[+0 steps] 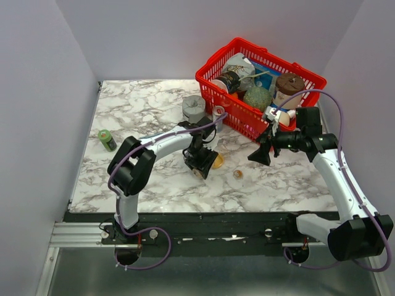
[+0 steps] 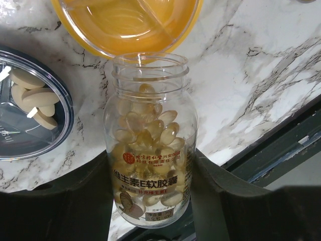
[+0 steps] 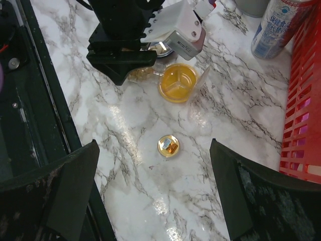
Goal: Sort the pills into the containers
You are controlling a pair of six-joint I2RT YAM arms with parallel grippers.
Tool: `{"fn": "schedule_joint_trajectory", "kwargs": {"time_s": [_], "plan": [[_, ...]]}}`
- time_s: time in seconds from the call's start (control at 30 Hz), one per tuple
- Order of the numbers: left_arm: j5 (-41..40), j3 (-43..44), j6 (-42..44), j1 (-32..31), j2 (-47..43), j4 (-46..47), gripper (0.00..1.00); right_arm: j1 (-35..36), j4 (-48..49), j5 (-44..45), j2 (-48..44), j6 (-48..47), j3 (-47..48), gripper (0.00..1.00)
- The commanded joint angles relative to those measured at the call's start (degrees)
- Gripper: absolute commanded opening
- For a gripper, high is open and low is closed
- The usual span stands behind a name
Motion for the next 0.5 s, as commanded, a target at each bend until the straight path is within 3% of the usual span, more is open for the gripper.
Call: {"fn": "schedule_joint_trajectory", "kwargs": {"time_s": [0.0, 0.47], "plan": [[0.6, 2.4, 0.0, -0.5, 1.5, -3.4, 0.0, -0.6, -1.1, -2.2, -0.8, -0.5, 0.3, 1.0], [0.1, 6.9, 0.5, -0.4, 3.7, -7.0, 0.0, -1.0, -1.4, -2.9, -0.7, -0.6, 0.3, 1.0]]}}
